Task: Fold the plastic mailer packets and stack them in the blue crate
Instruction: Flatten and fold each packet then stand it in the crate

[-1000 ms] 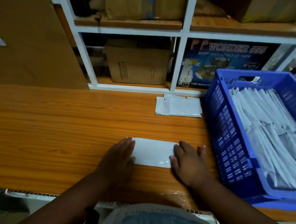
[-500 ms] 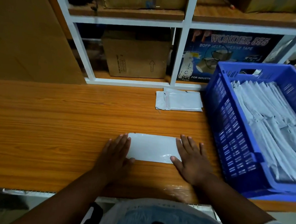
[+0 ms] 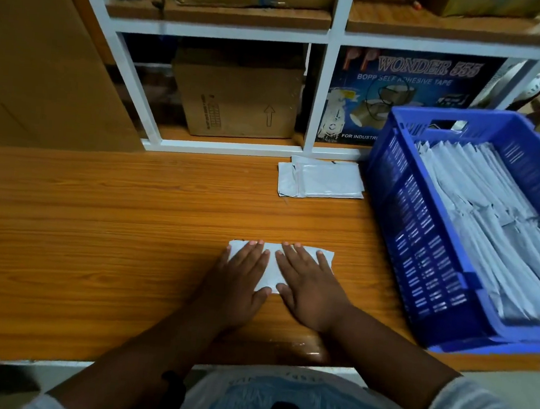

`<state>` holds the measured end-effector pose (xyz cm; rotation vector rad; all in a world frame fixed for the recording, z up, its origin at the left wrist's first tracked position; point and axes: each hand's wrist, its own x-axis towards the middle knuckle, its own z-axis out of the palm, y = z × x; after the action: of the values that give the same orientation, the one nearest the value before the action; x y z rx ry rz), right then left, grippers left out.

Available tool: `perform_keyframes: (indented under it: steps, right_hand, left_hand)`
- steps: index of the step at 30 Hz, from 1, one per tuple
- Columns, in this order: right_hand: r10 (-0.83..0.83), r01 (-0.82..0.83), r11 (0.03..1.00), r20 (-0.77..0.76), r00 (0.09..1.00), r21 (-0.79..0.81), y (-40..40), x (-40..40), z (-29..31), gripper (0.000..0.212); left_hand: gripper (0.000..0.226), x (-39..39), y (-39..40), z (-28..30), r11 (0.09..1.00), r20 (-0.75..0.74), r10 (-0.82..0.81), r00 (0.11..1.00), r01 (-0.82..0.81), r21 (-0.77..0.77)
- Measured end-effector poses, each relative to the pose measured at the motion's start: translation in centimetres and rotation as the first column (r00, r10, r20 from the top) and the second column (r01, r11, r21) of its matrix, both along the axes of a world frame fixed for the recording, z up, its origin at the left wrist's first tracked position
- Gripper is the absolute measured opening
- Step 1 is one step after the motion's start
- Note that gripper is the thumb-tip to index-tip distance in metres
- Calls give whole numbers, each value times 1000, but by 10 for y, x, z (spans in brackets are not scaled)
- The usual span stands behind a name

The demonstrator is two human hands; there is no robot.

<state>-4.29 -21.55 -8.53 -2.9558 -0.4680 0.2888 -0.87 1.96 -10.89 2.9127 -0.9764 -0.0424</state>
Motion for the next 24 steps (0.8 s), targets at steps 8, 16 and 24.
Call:
perform_keyframes:
  steps: [8, 16, 24]
  right_hand:
    - [-256, 260, 963, -68, 964, 65, -33, -5, 21, 84]
    - [-206, 203, 977, -51, 977, -60, 35, 49, 46, 90]
    - [-565, 641, 707, -307, 766, 298, 19, 44, 58, 28]
  left_hand:
    - [91, 4, 50, -7, 986, 11, 92, 996, -90, -138]
    - [73, 15, 52, -18, 931, 18, 121, 992, -108, -349]
    - [53, 28, 28, 7, 922, 34, 155, 987, -132, -364]
